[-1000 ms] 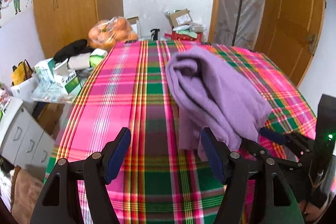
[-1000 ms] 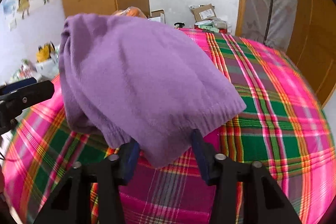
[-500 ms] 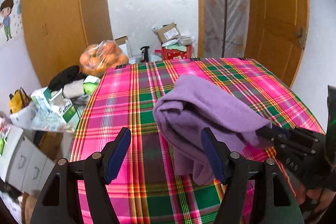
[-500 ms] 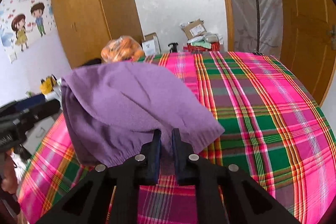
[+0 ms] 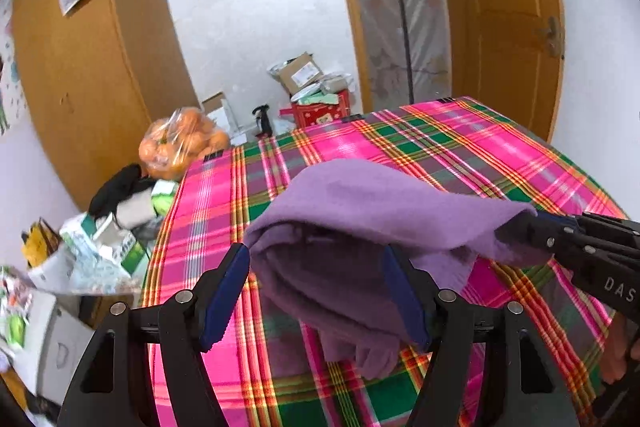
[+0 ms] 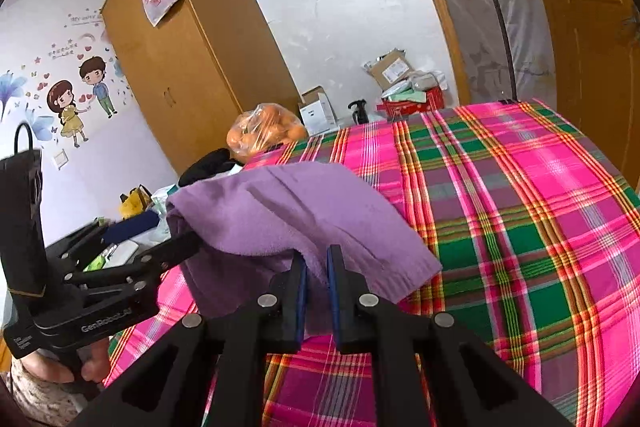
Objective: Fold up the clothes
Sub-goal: 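Grasp the lilac garment with the right gripper while the left gripper grasps it too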
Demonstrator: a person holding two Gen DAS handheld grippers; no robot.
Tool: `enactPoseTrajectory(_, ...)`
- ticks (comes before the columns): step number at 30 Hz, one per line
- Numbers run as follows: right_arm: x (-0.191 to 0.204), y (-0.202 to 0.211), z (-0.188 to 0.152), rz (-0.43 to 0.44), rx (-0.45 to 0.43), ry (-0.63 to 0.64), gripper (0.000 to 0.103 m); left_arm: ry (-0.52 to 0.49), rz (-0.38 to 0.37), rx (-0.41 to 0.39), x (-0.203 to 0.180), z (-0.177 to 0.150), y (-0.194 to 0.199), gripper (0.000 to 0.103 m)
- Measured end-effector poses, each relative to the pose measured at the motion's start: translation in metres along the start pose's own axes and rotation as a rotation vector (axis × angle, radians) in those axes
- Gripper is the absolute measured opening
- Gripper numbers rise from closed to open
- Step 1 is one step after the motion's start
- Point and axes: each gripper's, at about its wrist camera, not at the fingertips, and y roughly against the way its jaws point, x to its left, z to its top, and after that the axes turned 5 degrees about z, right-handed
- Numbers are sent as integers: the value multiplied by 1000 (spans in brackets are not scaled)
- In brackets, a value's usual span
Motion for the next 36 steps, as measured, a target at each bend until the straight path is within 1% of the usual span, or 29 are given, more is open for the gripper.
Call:
enactPoseTrajectory(2,0,-1,-2,20,9,-2,10,-28,1,1,-4,2,-4,71)
enactPoseTrajectory(4,0,-4,-5,13,21,2,10,-44,-6,5,-7,3,-8,71)
enactPoseTrajectory(7,-1,-15,-13,46,77,-7,10,-6,-34,26,1,0,-11,71)
enactPoseTrajectory(11,10,-35,-27,62,143,27,11,43,-16,59,14,-4,-17,71)
enactPoseTrajectory(16,20,-54,-39,63,179,62,14,98,11,99,29,-10,-23,71)
enactPoseTrajectory(17,22,-56,-40,53,185,72,18,108,20,104,32,-10,-24,71)
enactPoseTrajectory(18,24,-58,-42,37,187,85,30,121,26,110,36,-10,-25,71)
enactPoseTrajectory(19,27,-59,-44,24,183,102,37,138,28,117,40,-10,-26,71)
enactPoseTrajectory(20,31,-60,-45,15,174,121,49,152,27,123,42,-10,-26,71)
enactPoseTrajectory(21,35,-61,-46,10,169,138,54,165,20,128,44,-10,-27,71)
enactPoseTrajectory(23,44,-64,-49,15,174,186,55,180,14,130,48,-11,-25,71)
enactPoseTrajectory(24,49,-66,-52,-3,181,222,55,181,11,124,49,-11,-22,71)
enactPoseTrajectory(26,58,-74,-56,-101,186,300,55,172,0,106,48,-9,-17,71)
enactPoseTrajectory(28,60,-79,-59,-155,191,328,55,156,-14,85,47,-5,-12,71)
enactPoseTrajectory(29,59,-80,-58,-149,195,320,55,145,-21,75,46,-4,-11,71)
enactPoseTrajectory(31,56,-78,-57,-147,187,304,50,124,-35,60,45,-1,-8,71)
enactPoseTrajectory(32,54,-77,-57,-148,184,299,44,113,-43,56,44,0,-8,71)
enactPoseTrajectory(33,52,-76,-55,-143,180,290,36,104,-51,53,44,1,-7,71)
enactPoseTrajectory(34,51,-74,-54,-140,176,283,33,94,-60,48,42,3,-7,71)
enactPoseTrajectory(36,52,-70,-52,-144,162,276,22,71,-80,35,38,5,-6,71)
